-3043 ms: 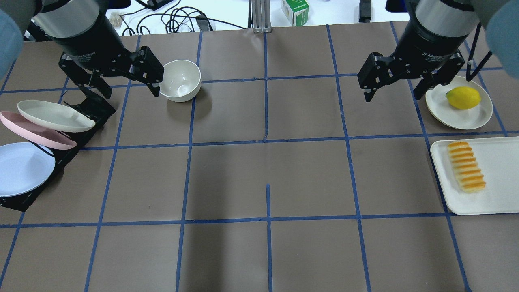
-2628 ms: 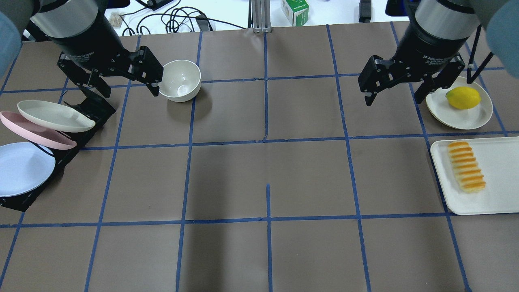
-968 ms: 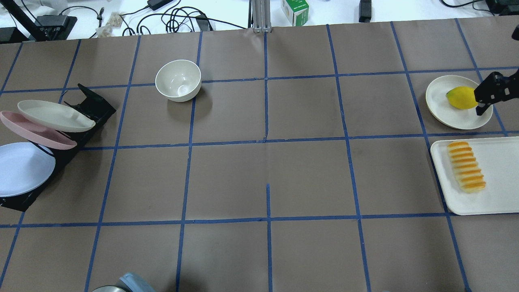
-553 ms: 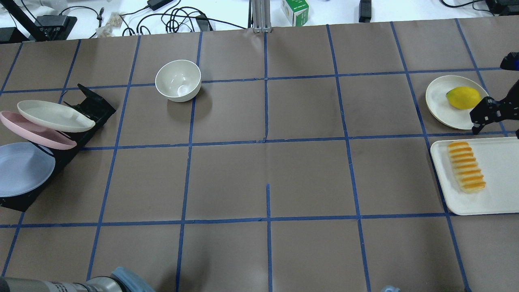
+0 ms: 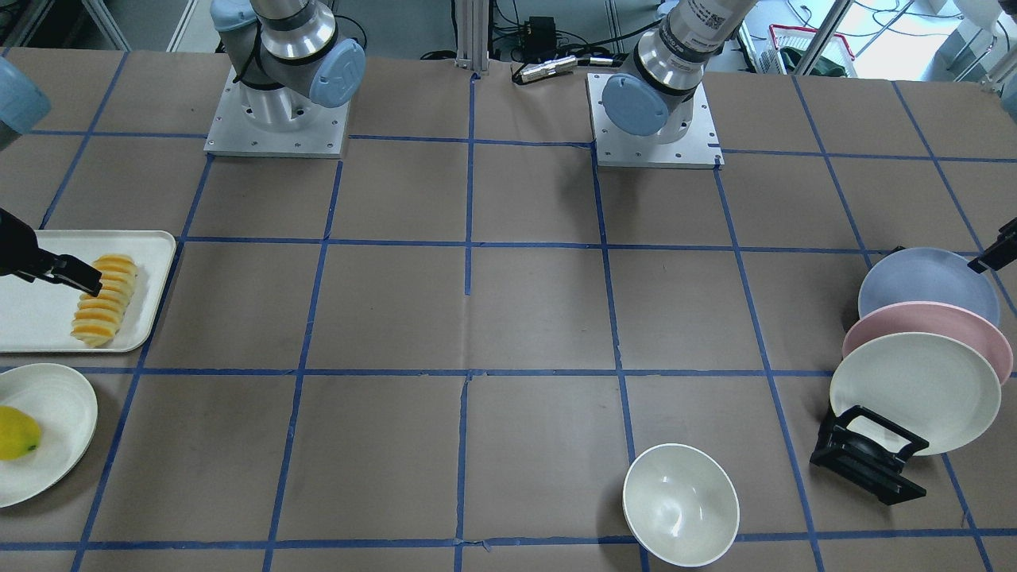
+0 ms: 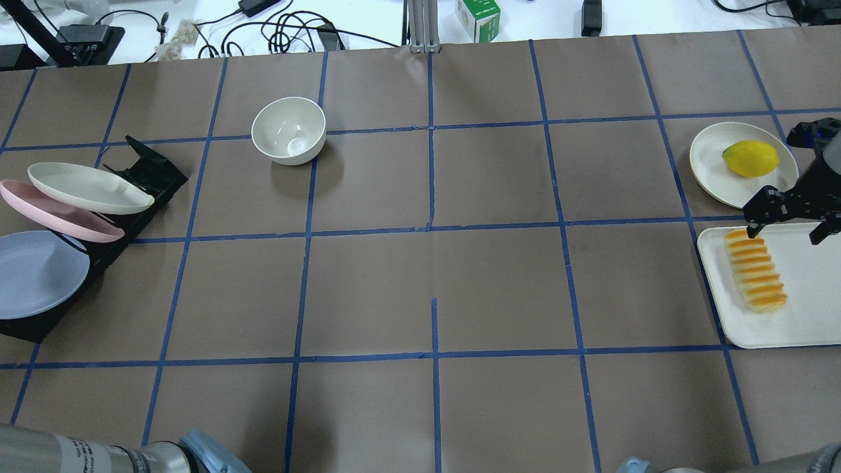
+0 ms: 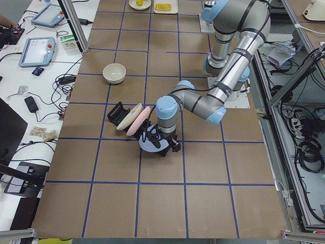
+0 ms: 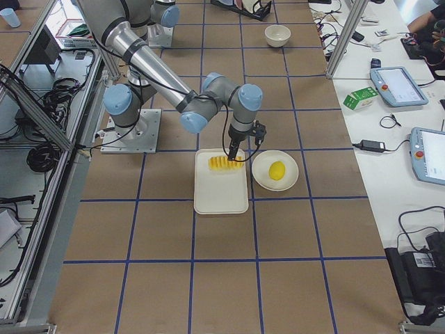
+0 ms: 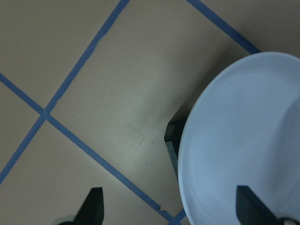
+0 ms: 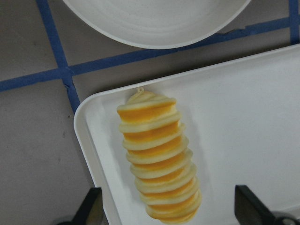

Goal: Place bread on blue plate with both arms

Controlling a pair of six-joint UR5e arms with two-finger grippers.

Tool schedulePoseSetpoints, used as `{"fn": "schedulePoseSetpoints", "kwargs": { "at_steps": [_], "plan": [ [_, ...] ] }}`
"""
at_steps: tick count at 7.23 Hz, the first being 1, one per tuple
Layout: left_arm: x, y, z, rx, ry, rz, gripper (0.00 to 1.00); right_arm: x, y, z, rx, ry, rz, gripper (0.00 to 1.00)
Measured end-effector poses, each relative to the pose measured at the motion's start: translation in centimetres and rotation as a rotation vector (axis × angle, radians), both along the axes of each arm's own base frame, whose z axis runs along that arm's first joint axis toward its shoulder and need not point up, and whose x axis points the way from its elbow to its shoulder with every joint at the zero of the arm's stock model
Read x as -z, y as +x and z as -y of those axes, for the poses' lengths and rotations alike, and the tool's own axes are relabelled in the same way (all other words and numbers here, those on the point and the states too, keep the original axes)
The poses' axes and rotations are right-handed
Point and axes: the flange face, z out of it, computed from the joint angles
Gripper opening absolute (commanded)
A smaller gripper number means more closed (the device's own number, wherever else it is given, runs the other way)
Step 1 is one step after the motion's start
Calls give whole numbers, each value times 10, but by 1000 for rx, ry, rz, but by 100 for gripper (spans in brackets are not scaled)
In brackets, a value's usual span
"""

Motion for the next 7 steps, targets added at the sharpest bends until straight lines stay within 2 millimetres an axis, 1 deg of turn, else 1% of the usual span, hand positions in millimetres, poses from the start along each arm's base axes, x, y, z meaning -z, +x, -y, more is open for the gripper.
{"fn": "schedulePoseSetpoints", "kwargs": {
  "at_steps": [1, 2, 3, 4, 5, 7],
  "plan": [
    [3, 1, 1, -2, -2, 0, 93, 11, 1, -2, -24, -14, -6, 100],
    [6, 1, 3, -1, -14, -9, 86, 22, 2, -3, -52, -9, 0, 100],
    [10, 0, 6, 0, -30, -21, 82, 31, 2, -4, -72, 2, 7, 100],
    [16, 0, 8, 2, -33, -34, 82, 35, 1, -4, -100, 10, 11, 100],
    [23, -1, 11, 5, -30, -41, 77, 39, 0, -3, -133, 19, 16, 100],
    [27, 1, 14, 12, -27, -38, 46, 51, -4, -2, -151, 32, 22, 100]
  ]
}}
